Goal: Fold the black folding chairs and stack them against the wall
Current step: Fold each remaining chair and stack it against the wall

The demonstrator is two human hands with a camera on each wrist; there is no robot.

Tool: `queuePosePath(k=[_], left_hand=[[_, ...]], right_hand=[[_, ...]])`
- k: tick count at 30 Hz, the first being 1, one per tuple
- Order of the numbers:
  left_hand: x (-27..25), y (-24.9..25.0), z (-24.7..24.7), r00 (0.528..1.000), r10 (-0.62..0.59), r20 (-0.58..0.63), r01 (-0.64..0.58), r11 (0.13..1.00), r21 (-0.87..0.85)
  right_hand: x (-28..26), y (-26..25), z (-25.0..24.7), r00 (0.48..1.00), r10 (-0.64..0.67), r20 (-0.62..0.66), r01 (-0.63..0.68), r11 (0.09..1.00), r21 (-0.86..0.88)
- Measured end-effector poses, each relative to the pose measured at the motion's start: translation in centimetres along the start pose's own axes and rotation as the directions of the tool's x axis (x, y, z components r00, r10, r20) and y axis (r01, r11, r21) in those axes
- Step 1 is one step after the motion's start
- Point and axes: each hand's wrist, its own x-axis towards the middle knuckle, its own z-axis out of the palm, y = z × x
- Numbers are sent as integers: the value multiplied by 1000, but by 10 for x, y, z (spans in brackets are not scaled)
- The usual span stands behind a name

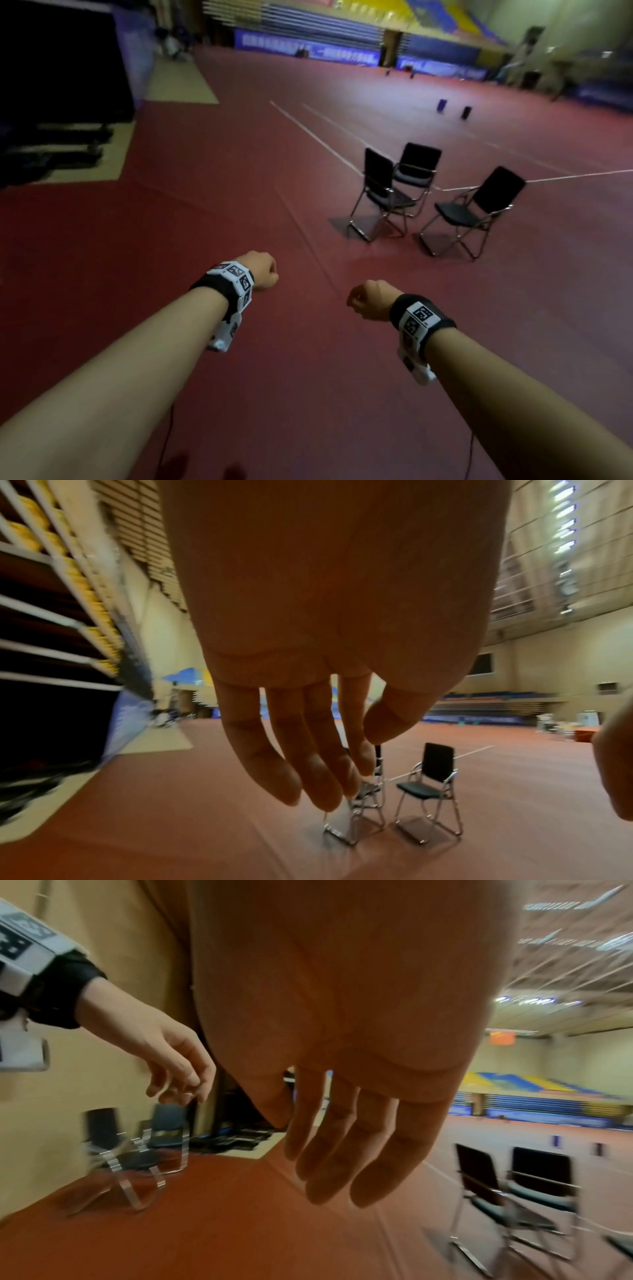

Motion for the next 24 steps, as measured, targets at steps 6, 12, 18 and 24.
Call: queuePosePath(k=[6,12,18,24], left_hand=[[97,80,-31,986,166,-11,-164,983,76],[225,131,-38,966,258,10,-258,963,72],[381,146,-65,961,277,19,-277,961,20],[500,160,-99,950,306,55,-309,950,49]], right_hand=[[20,90,-39,988,152,-39,-152,988,19],[100,161,-84,980,200,6,-199,980,-24],[223,214,-141,980,198,-12,-198,976,-94],[322,266,-188,970,241,-27,-243,967,-83]])
